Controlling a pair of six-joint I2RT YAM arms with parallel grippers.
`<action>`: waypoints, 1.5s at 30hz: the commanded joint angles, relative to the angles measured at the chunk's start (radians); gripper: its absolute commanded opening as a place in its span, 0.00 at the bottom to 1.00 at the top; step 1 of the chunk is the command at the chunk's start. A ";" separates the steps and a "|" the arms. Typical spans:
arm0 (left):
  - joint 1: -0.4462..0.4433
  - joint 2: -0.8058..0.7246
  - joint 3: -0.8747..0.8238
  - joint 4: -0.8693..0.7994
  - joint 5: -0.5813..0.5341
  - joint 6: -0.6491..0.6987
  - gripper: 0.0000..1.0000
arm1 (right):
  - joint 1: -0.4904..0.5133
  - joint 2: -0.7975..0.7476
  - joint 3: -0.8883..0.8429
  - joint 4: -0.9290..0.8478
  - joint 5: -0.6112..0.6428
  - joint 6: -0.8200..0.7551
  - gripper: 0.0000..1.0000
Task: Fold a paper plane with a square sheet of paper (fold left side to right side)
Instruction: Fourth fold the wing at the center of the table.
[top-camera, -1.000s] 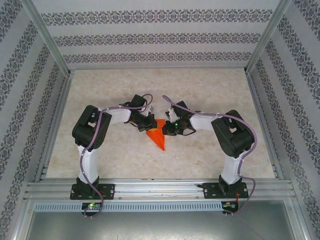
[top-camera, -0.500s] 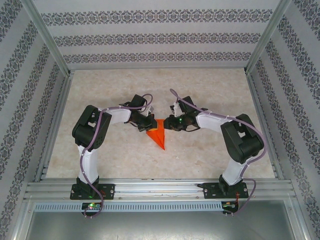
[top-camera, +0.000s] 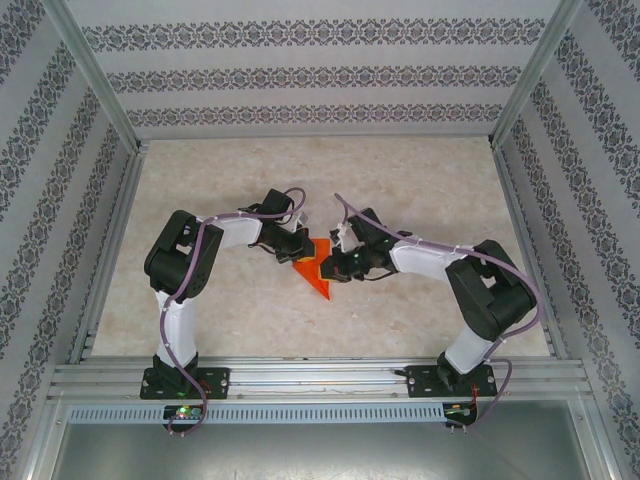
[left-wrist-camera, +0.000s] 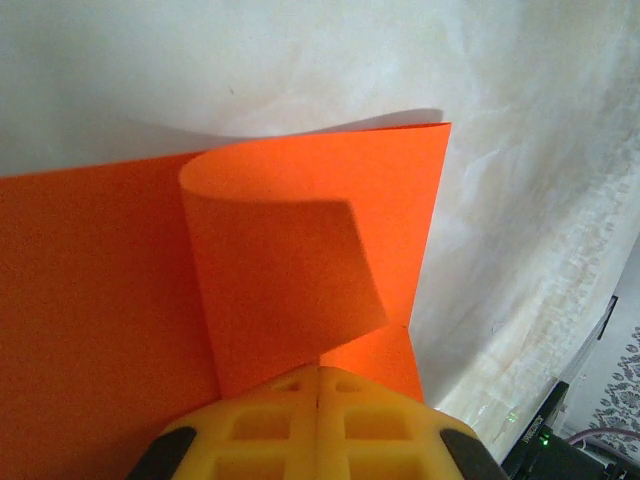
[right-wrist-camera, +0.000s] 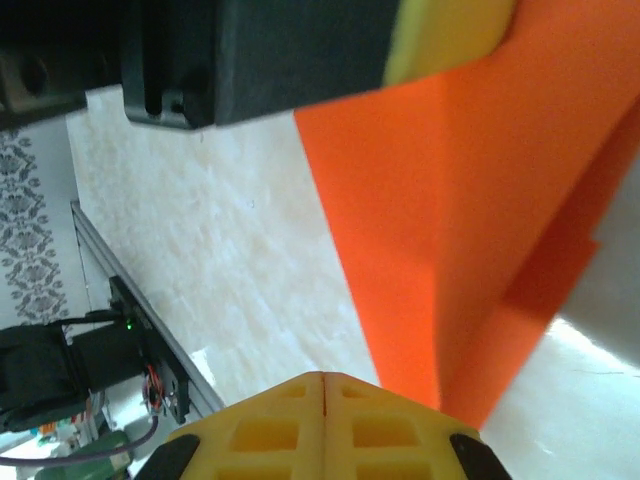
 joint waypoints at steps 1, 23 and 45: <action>-0.008 0.045 -0.025 -0.107 -0.107 0.018 0.00 | 0.012 0.039 -0.016 0.049 -0.023 0.036 0.00; -0.006 0.055 -0.021 -0.109 -0.108 0.018 0.00 | 0.038 0.073 -0.088 0.101 -0.009 0.052 0.00; -0.004 0.059 -0.017 -0.115 -0.112 0.019 0.00 | 0.056 0.069 -0.105 0.059 0.027 0.033 0.00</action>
